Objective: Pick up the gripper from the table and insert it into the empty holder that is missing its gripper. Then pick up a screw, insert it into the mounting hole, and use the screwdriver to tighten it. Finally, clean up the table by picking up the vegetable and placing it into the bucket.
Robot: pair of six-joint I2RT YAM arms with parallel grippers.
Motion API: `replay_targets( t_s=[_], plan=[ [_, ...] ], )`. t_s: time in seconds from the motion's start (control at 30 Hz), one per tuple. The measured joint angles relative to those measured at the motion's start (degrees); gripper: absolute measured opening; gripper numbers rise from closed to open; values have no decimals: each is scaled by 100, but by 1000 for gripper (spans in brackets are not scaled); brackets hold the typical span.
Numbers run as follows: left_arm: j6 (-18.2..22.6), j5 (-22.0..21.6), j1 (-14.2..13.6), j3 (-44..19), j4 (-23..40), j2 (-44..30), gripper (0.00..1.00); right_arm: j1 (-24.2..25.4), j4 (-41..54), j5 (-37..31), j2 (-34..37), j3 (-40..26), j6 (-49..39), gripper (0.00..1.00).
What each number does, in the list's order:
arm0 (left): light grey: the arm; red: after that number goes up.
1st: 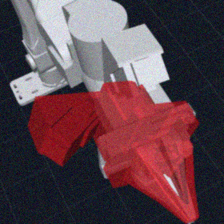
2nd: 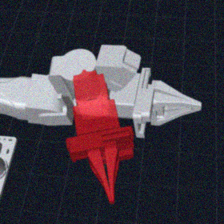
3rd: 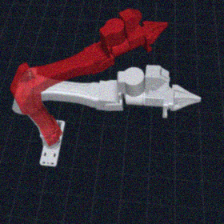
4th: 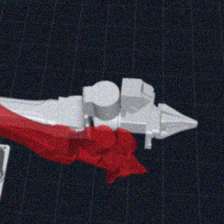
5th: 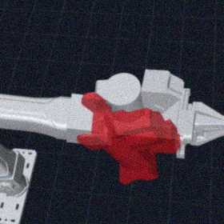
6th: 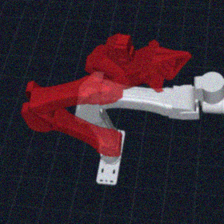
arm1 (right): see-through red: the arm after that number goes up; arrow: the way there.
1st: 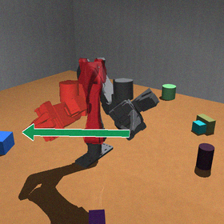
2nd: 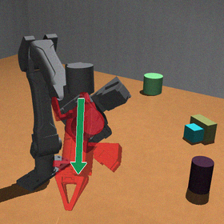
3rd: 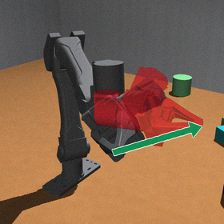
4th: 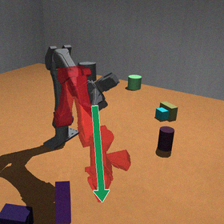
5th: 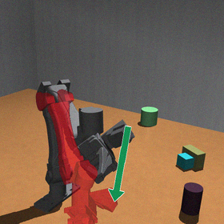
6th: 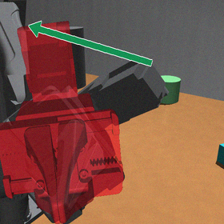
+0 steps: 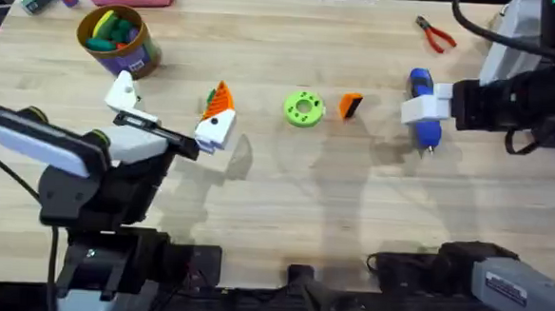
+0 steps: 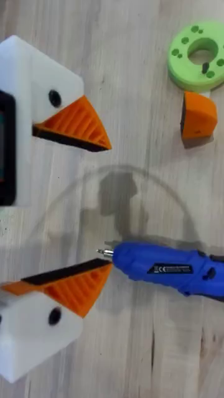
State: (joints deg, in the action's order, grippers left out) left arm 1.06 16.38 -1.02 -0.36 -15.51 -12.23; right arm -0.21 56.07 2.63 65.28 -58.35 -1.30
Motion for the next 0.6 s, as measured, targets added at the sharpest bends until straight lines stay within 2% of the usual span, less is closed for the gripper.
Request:
replay_targets(
  t_s=[0.2,0.33,0.6],
  plan=[
    [0,828,413,0,-13,416,985,0,0,2,0,0,-2,994],
    [0,1109,427,0,219,652,985,0,0,2,0,0,0,994],
    [0,1584,414,0,1419,1168,985,0,2,0,-1,0,-1,993]
  ],
)
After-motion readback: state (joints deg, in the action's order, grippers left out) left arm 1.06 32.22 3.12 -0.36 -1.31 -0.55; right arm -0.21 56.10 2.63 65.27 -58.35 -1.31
